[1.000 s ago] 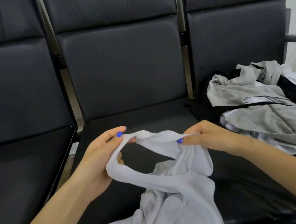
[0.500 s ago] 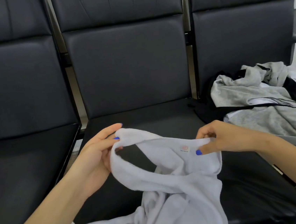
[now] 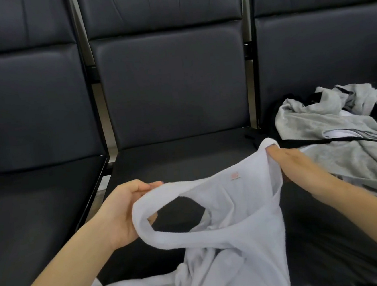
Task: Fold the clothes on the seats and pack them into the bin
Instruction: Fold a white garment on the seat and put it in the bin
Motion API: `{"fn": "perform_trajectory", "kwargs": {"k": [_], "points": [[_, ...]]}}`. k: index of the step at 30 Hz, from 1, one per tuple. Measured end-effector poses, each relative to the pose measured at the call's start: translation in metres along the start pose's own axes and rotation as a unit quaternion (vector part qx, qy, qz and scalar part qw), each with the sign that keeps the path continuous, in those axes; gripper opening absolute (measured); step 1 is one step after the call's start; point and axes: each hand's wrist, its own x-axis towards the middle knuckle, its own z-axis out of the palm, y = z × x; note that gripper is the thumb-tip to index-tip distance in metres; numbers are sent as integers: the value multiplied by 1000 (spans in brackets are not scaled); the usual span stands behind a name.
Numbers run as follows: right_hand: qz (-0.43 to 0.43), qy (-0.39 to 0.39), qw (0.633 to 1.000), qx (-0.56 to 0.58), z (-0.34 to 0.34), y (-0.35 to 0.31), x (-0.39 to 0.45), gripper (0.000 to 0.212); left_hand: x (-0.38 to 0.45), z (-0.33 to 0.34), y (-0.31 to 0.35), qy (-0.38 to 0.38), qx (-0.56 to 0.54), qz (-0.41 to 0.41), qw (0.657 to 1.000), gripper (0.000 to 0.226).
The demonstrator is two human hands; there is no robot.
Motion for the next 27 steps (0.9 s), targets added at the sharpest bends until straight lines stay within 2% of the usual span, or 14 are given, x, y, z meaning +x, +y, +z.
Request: {"fn": "perform_trajectory", "kwargs": {"k": [2,4,6,9,14,18,19,21,23,25,27], "points": [[75,-38,991,102,4,-8,-6,38,-1,2,1,-5,33,-32,999,24],[97,-98,965,221,5,-9,-8,43,-2,4,3,-25,64,-47,997,30],[107,-118,944,291,4,-10,-8,39,-4,6,3,-50,97,-42,993,39],[100,-123,932,327,-1,-10,-6,36,-8,8,2,-74,103,-14,992,36],[50,-140,918,367,-9,-14,-8,11,-6,6,2,-92,61,82,990,30],[22,-180,881,436,-14,-13,-10,30,0,3,3,-120,22,133,984,26],[12,-198,872,448,-13,-14,-11,34,0,2,3,-141,11,136,981,34],[6,-191,885,424,-12,-13,-10,41,-2,1,3,-168,11,139,976,59],[15,-152,917,367,-10,-10,-8,37,-1,1,1,-149,45,167,974,48],[20,-165,924,343,-9,-8,-7,38,-1,4,0,-112,75,215,967,37],[12,-190,930,316,-8,-9,-10,35,2,4,-3,-52,155,293,942,27]]}}
